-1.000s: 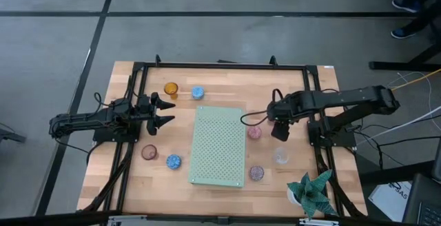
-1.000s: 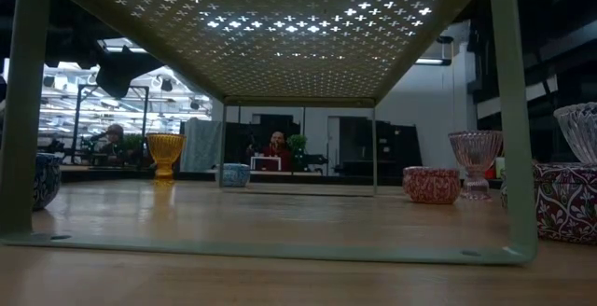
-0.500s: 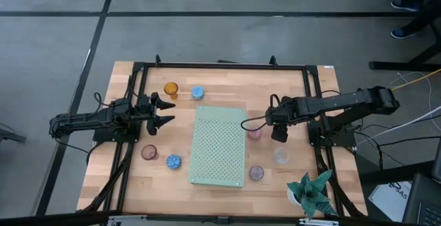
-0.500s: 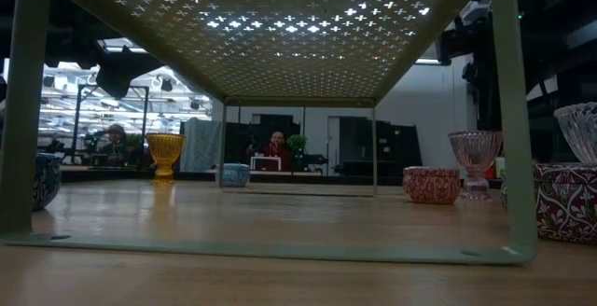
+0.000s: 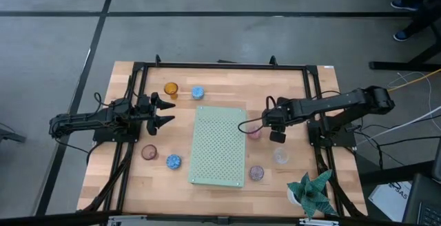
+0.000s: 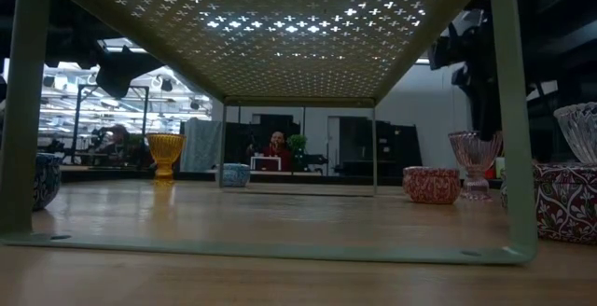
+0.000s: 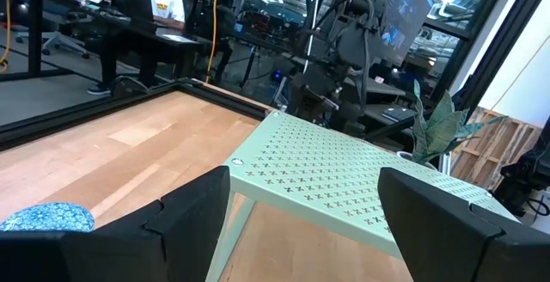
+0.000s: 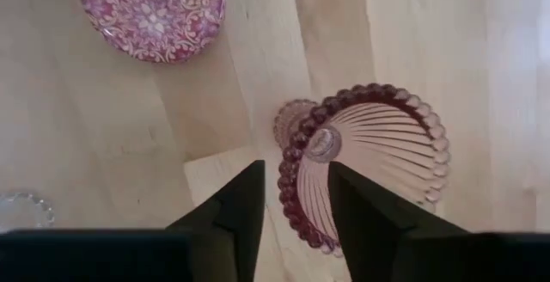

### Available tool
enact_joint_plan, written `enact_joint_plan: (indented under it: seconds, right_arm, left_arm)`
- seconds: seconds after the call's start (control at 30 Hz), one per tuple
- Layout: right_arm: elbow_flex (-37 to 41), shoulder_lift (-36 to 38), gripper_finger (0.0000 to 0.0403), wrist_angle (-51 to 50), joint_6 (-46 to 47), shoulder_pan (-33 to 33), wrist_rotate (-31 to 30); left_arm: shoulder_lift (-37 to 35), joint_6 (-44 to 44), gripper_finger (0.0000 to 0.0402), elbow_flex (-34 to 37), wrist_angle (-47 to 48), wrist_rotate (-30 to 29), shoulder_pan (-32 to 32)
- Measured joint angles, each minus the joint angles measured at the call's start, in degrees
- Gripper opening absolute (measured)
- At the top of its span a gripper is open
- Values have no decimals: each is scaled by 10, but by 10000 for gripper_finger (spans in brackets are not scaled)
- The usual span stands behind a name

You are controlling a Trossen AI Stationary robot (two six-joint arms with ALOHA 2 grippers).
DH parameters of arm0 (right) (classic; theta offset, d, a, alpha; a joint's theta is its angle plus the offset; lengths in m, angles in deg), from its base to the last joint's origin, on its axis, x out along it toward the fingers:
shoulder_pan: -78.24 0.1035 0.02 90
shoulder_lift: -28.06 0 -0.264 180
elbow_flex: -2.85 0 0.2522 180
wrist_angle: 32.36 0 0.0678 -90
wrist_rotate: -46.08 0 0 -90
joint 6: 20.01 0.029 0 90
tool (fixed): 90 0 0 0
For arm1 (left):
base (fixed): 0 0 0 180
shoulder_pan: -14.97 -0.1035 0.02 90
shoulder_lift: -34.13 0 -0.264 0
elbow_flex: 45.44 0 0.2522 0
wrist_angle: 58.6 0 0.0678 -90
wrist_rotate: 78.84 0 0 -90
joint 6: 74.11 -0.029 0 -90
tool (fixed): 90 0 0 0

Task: Pick & Place candle stick holders
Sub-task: Put the top pink candle holder on the shelf

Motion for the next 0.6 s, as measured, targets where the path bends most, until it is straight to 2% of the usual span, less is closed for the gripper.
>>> enact_joint_plan:
  seconds: [0.13, 0.33, 0.6]
  right_arm:
    - [-1, -11, 94, 2, 2, 0, 2]
    - [-19, -10, 19, -18, 5, 0, 18]
    - [-87, -10, 30, -97, -2, 0, 21]
  left_arm:
    - [0, 0, 294, 0, 0, 0, 0]
    - [0, 0, 294, 0, 0, 0, 0]
    - [0, 0, 294, 0, 0, 0, 0]
